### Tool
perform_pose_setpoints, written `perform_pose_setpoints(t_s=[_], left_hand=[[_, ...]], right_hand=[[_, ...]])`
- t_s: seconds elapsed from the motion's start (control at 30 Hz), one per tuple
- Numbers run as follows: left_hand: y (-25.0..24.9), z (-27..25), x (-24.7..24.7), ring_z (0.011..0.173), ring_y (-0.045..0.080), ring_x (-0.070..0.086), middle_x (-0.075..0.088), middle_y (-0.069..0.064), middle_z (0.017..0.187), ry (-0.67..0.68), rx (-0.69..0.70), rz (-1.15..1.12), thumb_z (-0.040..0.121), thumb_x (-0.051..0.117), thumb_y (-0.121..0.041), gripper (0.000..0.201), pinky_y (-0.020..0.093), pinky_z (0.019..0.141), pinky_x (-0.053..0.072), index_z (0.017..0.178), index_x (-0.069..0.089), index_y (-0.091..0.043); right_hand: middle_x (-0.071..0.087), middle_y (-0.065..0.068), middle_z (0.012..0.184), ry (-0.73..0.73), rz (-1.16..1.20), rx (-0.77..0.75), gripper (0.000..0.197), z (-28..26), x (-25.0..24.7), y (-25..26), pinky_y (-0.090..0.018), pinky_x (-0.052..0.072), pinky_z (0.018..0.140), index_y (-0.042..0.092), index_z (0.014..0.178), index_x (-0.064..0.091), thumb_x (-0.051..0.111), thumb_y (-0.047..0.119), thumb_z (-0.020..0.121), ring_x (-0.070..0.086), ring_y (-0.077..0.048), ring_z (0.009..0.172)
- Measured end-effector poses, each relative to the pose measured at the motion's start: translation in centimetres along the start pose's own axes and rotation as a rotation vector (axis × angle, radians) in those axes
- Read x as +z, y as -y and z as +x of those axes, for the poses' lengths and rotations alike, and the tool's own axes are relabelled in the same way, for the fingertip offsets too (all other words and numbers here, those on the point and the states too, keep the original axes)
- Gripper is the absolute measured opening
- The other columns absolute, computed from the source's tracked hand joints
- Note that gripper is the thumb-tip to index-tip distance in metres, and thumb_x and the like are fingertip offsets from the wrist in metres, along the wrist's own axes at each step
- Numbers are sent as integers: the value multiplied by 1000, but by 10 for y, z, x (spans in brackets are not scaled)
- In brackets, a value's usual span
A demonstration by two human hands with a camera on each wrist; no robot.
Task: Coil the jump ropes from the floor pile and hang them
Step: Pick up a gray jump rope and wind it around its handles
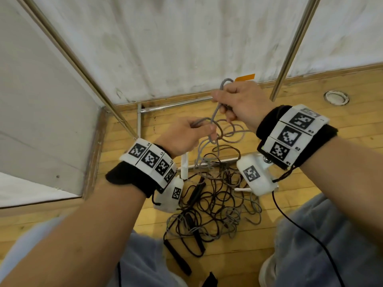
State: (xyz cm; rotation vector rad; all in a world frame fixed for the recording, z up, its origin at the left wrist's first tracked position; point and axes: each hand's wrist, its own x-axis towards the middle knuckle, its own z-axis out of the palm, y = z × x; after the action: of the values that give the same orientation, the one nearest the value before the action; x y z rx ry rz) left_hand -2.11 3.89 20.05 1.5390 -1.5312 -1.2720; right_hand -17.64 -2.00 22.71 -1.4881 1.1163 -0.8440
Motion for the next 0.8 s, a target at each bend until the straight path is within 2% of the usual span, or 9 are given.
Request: perform_pose_setpoints(t_s=[0.1, 0.17, 0.23, 0.33, 0.43, 0.53, 0.63, 0.7, 0.8], left_hand=[[6, -2, 4, 43, 4, 37, 46, -14, 45, -1, -27, 230, 92, 60, -30, 23, 13, 44, 30, 82, 74, -15], [7, -2, 5, 44, -1, 42, 50, -17, 45, -31, -34, 282, 94, 58, -32, 25, 10, 49, 32, 77, 73, -20], [6, 1, 1, 48, 1, 44, 61, -10, 53, -149, -22, 230, 93, 57, -31, 26, 19, 55, 36, 72, 71, -24], [0, 5, -8, 42, -4, 46, 67, -9, 54, -356, 21, 103, 92, 59, -27, 27, 12, 49, 35, 69, 70, -19], [-7, 8, -12, 38, -5, 47, 68, -2, 57, -437, 27, -101, 91, 62, -21, 27, 11, 45, 34, 66, 68, -14], [-11, 9, -14, 37, 2, 42, 67, 6, 61, -458, 14, -233, 90, 64, -23, 33, 15, 42, 32, 57, 68, -18], [-14, 9, -24, 38, 7, 35, 62, 4, 58, -524, -16, -331, 89, 65, -25, 41, 18, 38, 28, 48, 65, -18], [-15, 8, -30, 36, 6, 35, 60, -2, 51, -557, -10, -396, 90, 64, -23, 36, 17, 36, 27, 54, 64, -16], [-15, 5, -35, 36, 7, 33, 62, -3, 52, -545, 19, -416, 91, 63, -26, 34, 17, 35, 24, 59, 64, -14]], right_hand=[[50, 3, 49, -124, 173, 18, 29, 0, -6, 1, -23, 35, 42, 3, 69, 60, 61, 22, 91, 38, -14, 43], [51, 0, 55, -193, 306, 64, 24, 0, -8, 2, -23, 40, 45, 7, 72, 59, 61, 21, 91, 41, -11, 42], [54, -3, 67, -194, 496, 131, 16, 0, -9, 1, -27, 50, 58, 5, 85, 56, 58, 19, 93, 53, -12, 52], [58, -12, 104, -122, 216, 272, 19, 0, -9, -4, -38, 47, 93, 7, 112, 54, 52, 12, 94, 59, -26, 96], [58, -9, 110, -85, -197, 235, 32, -4, 2, -12, -34, 43, 85, 7, 120, 58, 58, 14, 89, 55, -26, 105], [65, -1, 110, 9, -123, 74, 33, -13, 20, -10, -34, 45, 91, 11, 115, 65, 62, 10, 82, 59, -19, 105], [72, 0, 89, 296, -88, 77, 17, -18, 26, -8, -30, 47, 82, 18, 85, 72, 63, 5, 81, 63, -15, 89], [70, 4, 87, 475, -48, 154, 13, -19, 26, -10, -28, 48, 80, 20, 84, 68, 61, 9, 85, 62, -11, 88], [68, 6, 84, 562, -320, 59, 15, -21, 25, -11, -18, 51, 68, 15, 87, 66, 53, 17, 95, 59, -7, 76]])
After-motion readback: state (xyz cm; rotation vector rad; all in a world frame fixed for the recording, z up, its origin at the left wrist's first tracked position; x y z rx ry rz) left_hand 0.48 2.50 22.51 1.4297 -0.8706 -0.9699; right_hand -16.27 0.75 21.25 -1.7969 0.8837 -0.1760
